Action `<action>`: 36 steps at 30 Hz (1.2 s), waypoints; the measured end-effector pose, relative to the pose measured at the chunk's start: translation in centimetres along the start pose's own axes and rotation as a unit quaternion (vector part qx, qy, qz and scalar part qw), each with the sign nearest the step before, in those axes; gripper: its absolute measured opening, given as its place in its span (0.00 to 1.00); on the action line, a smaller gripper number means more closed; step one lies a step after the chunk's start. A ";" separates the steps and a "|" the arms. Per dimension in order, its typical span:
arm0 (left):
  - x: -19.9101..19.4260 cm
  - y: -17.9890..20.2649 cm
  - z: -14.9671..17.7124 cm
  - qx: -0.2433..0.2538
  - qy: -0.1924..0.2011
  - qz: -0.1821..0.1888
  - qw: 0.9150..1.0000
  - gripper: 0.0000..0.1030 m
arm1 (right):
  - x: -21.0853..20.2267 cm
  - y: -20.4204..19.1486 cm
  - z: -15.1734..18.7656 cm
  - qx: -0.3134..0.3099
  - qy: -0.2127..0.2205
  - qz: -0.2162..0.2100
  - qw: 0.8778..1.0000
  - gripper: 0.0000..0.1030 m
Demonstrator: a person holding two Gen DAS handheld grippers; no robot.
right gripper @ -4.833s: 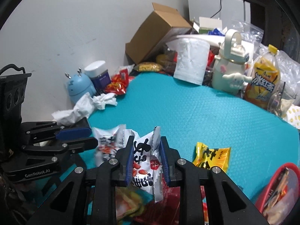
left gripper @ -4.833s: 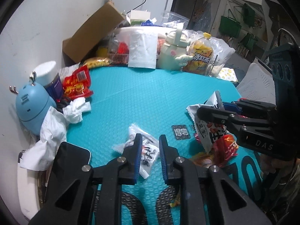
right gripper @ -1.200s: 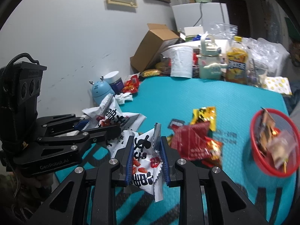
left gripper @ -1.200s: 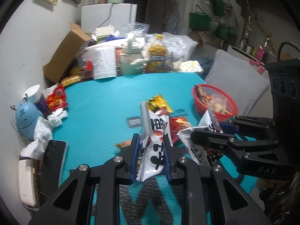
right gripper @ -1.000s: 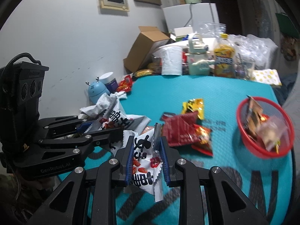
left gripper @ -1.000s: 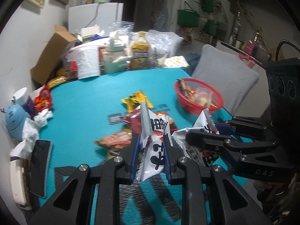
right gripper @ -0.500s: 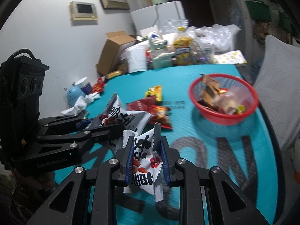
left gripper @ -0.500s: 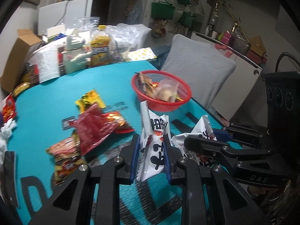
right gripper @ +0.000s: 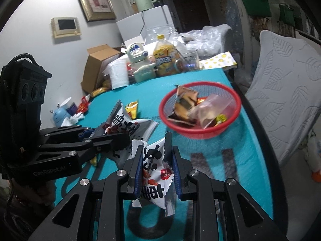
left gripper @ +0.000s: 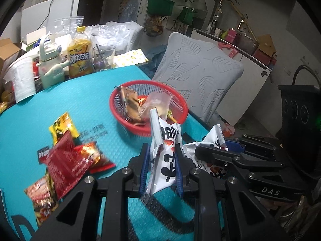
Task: Organize snacks
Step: 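Carry both white packets over the red mesh basket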
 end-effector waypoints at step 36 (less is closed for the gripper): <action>5.4 -3.9 -14.1 0.014 0.012 -0.043 0.999 0.22 | 2.0 8.4 -14.2 -0.039 0.043 0.086 0.995 0.24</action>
Point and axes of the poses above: each gripper's, at about its wrist camera, not at the fingertips, and x roughly the way its jaws point, y to its right, z to its underside, the point moved 9 cm from there along x, roughly the way its jaws point, and after that the axes turned 13 degrees about -y, right-handed, at the moved point
